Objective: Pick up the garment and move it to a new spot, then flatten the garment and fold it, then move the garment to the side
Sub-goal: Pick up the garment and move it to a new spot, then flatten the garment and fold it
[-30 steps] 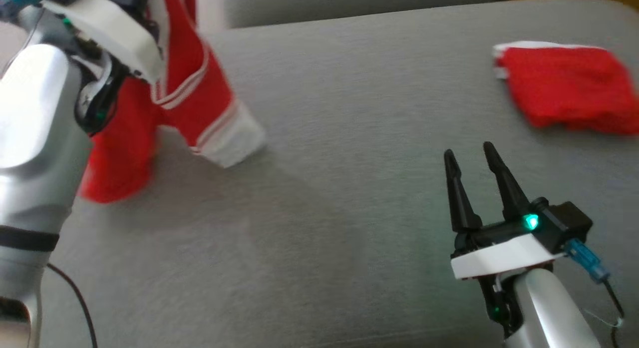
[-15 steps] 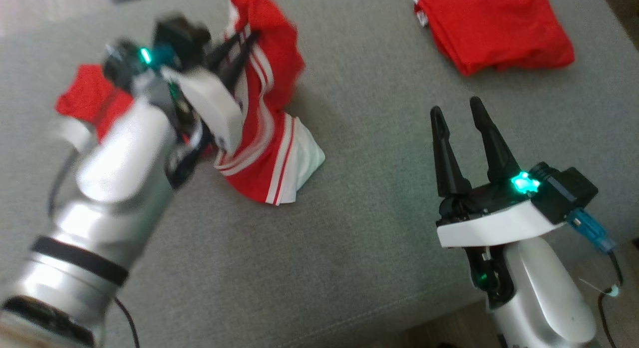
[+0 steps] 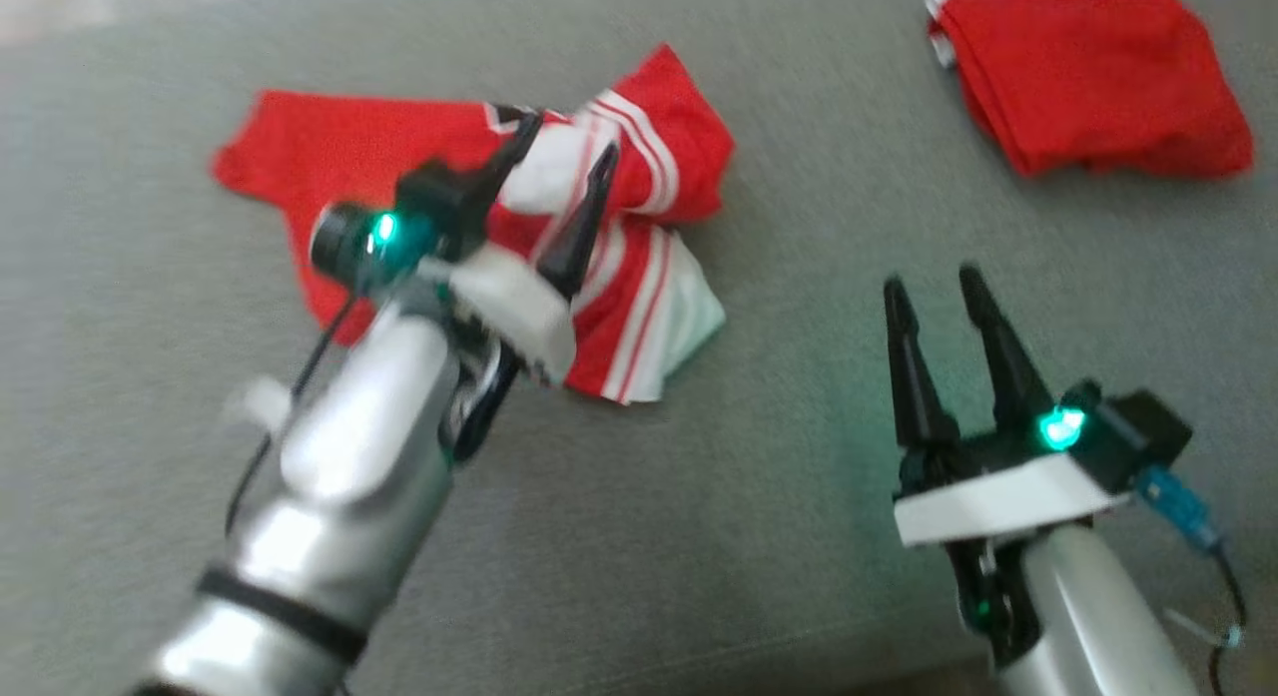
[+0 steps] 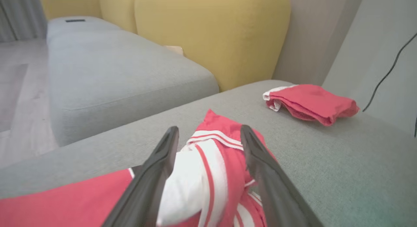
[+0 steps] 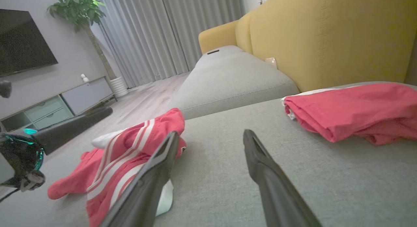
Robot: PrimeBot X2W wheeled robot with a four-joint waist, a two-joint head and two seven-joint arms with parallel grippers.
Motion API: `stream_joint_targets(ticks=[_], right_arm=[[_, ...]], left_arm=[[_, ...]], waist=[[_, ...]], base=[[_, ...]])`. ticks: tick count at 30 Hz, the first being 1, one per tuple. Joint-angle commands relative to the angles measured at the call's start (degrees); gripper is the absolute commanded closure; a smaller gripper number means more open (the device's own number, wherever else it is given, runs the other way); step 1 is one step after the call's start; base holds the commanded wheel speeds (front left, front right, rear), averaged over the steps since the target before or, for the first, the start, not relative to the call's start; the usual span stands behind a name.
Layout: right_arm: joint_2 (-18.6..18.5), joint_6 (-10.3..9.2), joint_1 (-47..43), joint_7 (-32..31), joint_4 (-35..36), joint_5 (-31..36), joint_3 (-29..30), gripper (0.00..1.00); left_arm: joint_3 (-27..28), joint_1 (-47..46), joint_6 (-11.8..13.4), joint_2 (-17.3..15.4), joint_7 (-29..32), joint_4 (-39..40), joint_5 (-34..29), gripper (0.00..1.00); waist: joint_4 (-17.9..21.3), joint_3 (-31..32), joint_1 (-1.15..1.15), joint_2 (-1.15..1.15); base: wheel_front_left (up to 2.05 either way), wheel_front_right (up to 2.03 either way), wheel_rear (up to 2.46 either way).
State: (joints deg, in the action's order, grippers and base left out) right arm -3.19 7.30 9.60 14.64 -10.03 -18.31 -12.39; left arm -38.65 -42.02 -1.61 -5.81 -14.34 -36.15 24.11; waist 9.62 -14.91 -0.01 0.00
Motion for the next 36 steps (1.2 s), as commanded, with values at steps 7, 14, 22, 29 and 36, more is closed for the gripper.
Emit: stream_joint_targets(ticks=[7, 14, 22, 29, 36], right_arm=[[0.3, 0.19, -4.3, 0.4, -0.5, 0.7, 0.1, 0.0], [0.3, 0.19, -7.5, 0.4, -1.4, 1.8, 1.3, 0.0], [0.3, 0.19, -10.3, 0.4, -1.3, 3.5, 1.6, 0.0], [0.3, 0.19, -14.7, 0.4, -0.3, 4.1, 1.8, 0.0], [0.3, 0.19, -16.4, 0.4, -0.6, 5.2, 1.4, 0.0]], left_arm=[[8.5, 13.0, 3.0, -1.3, -0.6, 9.7, -3.9, 0.0], [18.6, 28.4, 6.5, -2.0, -0.6, 21.8, -6.8, 0.0], [27.7, 44.8, 7.0, -0.2, -0.7, 35.6, -11.8, 0.0], [31.2, 55.3, 6.9, 2.1, -0.7, 41.8, -17.0, 0.0], [31.9, 56.9, 7.2, 2.7, -0.7, 41.8, -20.4, 0.0]], waist=[[-8.7, 12.8, 0.01, 0.0], [-11.0, 16.8, 0.01, 0.0], [-12.2, 19.9, 0.01, 0.0], [-12.5, 22.7, 0.01, 0.0], [-12.8, 23.7, 0.01, 0.0]], base=[[0.0, 0.0, 0.0], [0.0, 0.0, 0.0], [0.0, 0.0, 0.0], [0.0, 0.0, 0.0], [0.0, 0.0, 0.0]])
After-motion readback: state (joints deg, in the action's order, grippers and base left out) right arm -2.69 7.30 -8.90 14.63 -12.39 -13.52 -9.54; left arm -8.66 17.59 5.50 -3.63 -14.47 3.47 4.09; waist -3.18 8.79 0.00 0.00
